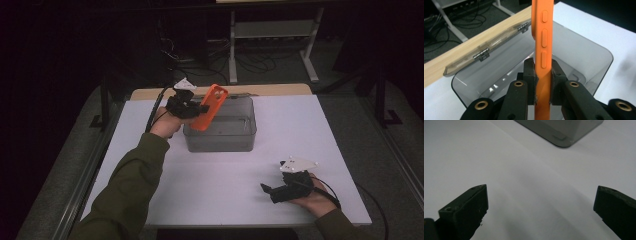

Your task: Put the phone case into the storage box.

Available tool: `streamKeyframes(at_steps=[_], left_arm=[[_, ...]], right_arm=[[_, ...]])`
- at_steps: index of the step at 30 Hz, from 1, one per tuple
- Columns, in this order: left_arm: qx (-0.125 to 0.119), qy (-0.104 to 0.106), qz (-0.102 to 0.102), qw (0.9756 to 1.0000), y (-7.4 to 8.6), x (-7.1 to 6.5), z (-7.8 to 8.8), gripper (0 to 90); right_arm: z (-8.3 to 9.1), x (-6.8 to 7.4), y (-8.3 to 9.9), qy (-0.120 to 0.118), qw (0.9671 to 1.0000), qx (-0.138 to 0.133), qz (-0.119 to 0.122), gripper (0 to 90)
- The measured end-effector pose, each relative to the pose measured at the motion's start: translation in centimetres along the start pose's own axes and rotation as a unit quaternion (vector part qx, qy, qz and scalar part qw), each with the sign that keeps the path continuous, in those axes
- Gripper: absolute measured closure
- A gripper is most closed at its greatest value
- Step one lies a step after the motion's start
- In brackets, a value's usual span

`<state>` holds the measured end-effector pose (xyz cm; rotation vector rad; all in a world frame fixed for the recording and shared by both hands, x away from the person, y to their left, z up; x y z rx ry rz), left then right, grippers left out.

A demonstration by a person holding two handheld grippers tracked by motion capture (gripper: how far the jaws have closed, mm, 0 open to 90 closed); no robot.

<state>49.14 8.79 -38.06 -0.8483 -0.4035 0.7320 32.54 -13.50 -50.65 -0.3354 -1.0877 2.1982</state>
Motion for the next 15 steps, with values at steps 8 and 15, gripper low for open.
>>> streamKeyframes(at_steps=[8, 15], left_arm=[[0.034, -0.008, 0.003, 0.9994, 0.5, 0.2, -0.7, 78.9], [0.056, -0.012, 0.005, 0.9983, 0.5, 0.3, -1.2, 78.9]], right_arm=[[0.0, 0.1, 0.0, -0.001, 1.0000, 0.001, 0.000, 0.0], [0.0, 0.1, 0.0, -0.001, 1.0000, 0.000, -0.001, 0.0]])
Point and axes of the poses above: each handheld gripper's, and its own axes: z roughly backward along the jaws, y roughly out of its underside, x roughly to its left, the point moved 10 cm from there along -z, roughly forward along the jaws, and after that the axes turned 7 degrees about -y, right-handed, at the moved point
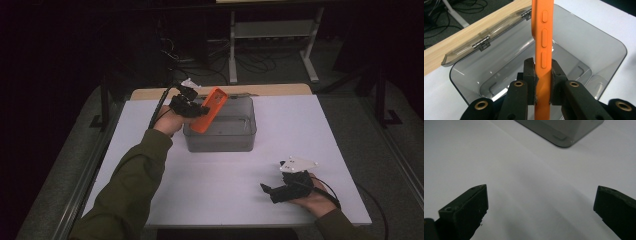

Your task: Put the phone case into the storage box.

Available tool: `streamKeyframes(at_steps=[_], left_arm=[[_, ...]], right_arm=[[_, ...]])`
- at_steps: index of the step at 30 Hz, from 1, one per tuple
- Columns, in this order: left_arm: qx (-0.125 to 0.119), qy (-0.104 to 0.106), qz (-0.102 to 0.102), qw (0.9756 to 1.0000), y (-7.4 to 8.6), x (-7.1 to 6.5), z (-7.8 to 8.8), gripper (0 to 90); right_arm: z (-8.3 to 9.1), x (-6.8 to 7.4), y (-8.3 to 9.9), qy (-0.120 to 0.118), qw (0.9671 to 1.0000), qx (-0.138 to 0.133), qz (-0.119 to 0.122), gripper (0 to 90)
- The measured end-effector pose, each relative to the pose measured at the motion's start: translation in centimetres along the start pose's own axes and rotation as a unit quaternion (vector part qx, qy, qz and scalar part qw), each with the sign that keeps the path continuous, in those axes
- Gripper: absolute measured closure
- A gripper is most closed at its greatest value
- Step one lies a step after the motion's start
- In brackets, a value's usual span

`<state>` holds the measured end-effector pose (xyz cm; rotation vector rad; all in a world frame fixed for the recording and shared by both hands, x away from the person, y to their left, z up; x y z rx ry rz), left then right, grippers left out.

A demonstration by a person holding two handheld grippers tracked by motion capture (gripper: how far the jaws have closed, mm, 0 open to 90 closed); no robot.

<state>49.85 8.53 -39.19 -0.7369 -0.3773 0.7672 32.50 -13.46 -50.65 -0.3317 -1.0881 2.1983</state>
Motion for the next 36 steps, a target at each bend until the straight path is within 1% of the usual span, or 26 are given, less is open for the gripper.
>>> streamKeyframes(at_steps=[7, 8, 10, 12, 15, 17, 20, 23, 29, 31, 35, 36], left_arm=[[0.028, -0.007, 0.004, 0.9996, 0.5, 0.3, -0.7, 78.9], [0.033, -0.008, 0.004, 0.9994, 0.6, 0.4, -0.8, 78.9], [0.035, -0.008, 0.011, 0.9993, 0.7, 0.5, -0.9, 78.9], [0.044, -0.008, 0.012, 0.9989, 0.8, 0.6, -0.9, 78.9], [0.060, -0.015, 0.010, 0.9980, 1.0, 0.8, -1.1, 78.9], [0.066, -0.016, 0.014, 0.9976, 0.9, 0.8, -1.2, 78.9], [0.081, -0.013, 0.015, 0.9966, 1.0, 0.8, -1.5, 78.9], [0.096, -0.015, 0.015, 0.9951, 1.1, 0.9, -1.8, 78.9], [0.108, -0.017, 0.019, 0.9938, 1.1, 0.9, -2.2, 78.9], [0.114, -0.019, 0.020, 0.9931, 1.1, 0.9, -2.3, 78.9], [0.126, -0.021, 0.028, 0.9914, 1.1, 1.0, -2.5, 78.8], [0.127, -0.021, 0.028, 0.9913, 1.1, 1.0, -2.5, 78.9]], right_arm=[[0.0, -0.1, 0.0, 0.000, 1.0000, 0.001, 0.005, 0.0], [0.0, 0.0, 0.0, 0.000, 1.0000, 0.000, 0.002, 0.0], [0.0, 0.0, 0.0, -0.001, 1.0000, -0.001, -0.001, 0.0], [0.0, 0.0, 0.0, -0.001, 1.0000, 0.001, 0.001, 0.0], [0.0, 0.0, 0.0, -0.001, 1.0000, 0.000, 0.001, 0.0], [0.0, 0.0, 0.0, -0.001, 1.0000, 0.000, -0.001, 0.0], [0.0, 0.0, 0.0, -0.001, 1.0000, 0.000, 0.002, 0.0], [0.0, 0.0, 0.0, -0.001, 1.0000, 0.000, 0.001, 0.0], [0.0, 0.0, 0.0, -0.001, 1.0000, -0.001, 0.001, 0.0], [0.1, 0.0, 0.0, -0.001, 1.0000, -0.001, 0.000, 0.0], [0.1, 0.0, 0.0, -0.002, 1.0000, -0.001, 0.002, 0.0], [0.1, 0.0, 0.0, -0.001, 1.0000, 0.000, 0.002, 0.0]])
Point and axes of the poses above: each handheld gripper's, and its own axes: z roughly backward along the jaws, y roughly out of its underside, x roughly to its left, the point moved 10 cm from there along -z, roughly forward along the jaws, and after that the axes turned 7 degrees about -y, right-handed, at the moved point
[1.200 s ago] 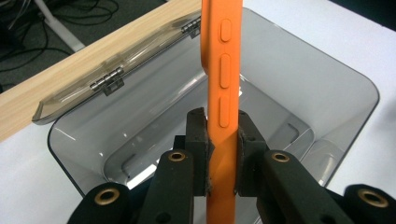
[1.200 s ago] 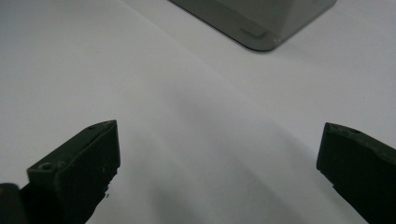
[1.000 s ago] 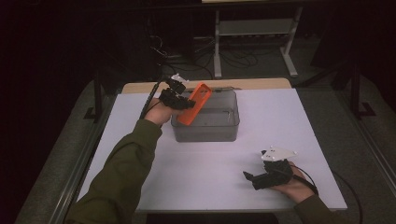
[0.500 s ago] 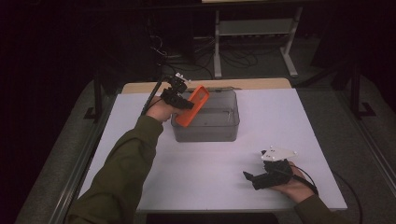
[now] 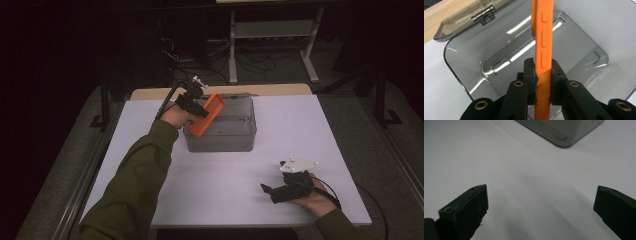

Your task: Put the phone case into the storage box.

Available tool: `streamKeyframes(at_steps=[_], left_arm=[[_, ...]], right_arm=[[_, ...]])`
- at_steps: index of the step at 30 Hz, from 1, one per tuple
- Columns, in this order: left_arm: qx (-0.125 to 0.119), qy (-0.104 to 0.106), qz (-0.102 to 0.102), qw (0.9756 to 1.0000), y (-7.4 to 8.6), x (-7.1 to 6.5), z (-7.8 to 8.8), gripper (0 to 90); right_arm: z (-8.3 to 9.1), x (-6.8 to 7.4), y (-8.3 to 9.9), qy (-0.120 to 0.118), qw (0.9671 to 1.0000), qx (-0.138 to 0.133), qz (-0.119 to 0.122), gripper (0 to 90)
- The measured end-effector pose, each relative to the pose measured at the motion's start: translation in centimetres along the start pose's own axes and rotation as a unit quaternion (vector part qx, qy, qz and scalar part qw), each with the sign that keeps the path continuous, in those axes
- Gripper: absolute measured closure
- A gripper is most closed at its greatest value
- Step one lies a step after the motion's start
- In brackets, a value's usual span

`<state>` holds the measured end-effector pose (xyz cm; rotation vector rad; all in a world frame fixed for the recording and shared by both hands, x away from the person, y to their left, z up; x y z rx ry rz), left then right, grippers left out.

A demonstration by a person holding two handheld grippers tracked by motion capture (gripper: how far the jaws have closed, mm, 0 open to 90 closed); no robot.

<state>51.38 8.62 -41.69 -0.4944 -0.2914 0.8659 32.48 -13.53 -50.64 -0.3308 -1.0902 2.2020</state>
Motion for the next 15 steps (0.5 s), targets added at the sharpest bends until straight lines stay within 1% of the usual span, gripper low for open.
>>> streamKeyframes(at_steps=[6, 12, 15], left_arm=[[0.019, -0.001, 0.012, 0.9997, 0.28, 0.23, -0.41, 78.9], [0.041, -0.005, 0.026, 0.9988, 0.56, 0.52, -0.85, 78.9], [0.055, -0.008, 0.026, 0.9981, 0.68, 0.62, -1.02, 78.9]], right_arm=[[0.01, 0.02, -0.03, 0.000, 1.0000, -0.001, -0.001, 0.0], [0.01, 0.04, -0.04, -0.001, 1.0000, -0.001, -0.001, 0.0], [0.02, 0.06, -0.04, -0.001, 1.0000, -0.001, -0.002, 0.0]])
Point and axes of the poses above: each handheld gripper's, and its own axes: z roughly backward along the jaws, y roughly out of its underside, x roughly to its left, the point moved 10 cm from there along -z, roughly forward along the jaws, and after that the axes turned 7 degrees about -y, right-handed, at the moved point
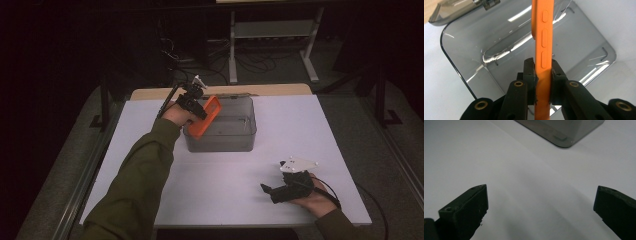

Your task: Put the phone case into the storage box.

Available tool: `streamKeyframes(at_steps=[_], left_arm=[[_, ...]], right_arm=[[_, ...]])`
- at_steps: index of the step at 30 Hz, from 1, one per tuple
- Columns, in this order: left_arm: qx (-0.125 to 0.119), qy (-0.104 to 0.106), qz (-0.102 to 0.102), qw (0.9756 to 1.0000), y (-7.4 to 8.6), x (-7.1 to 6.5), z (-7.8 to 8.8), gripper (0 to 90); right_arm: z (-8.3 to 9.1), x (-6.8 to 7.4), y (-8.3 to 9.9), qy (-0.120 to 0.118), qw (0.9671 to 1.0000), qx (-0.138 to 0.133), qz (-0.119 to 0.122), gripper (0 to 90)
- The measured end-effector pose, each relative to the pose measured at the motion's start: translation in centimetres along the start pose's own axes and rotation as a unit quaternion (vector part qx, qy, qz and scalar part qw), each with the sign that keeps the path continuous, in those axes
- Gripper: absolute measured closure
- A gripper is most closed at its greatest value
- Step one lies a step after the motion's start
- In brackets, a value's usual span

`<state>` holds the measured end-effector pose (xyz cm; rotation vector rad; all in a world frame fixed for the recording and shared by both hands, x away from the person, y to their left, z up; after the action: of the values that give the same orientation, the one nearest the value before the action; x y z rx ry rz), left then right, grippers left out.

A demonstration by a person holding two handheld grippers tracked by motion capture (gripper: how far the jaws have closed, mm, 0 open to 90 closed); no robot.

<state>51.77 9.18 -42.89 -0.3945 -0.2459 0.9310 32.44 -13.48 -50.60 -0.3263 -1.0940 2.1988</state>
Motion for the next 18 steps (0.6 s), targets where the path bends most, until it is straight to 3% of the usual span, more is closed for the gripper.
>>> streamKeyframes(at_steps=[18], left_arm=[[0.047, -0.008, 0.037, 0.9982, 0.5, 0.1, -1.3, 78.9]], right_arm=[[0.0, 0.0, 0.0, -0.002, 1.0000, -0.001, -0.001, 0.0]])
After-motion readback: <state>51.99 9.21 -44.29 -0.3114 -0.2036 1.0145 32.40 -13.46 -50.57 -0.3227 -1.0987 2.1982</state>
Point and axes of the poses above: each handheld gripper's, and its own axes: z roughly backward along the jaws, y roughly out of its underside, x roughly to its left, the point moved 10 cm from there along -z, roughly forward along the jaws, and after that the axes turned 7 degrees about -y, right-handed, at the moved point
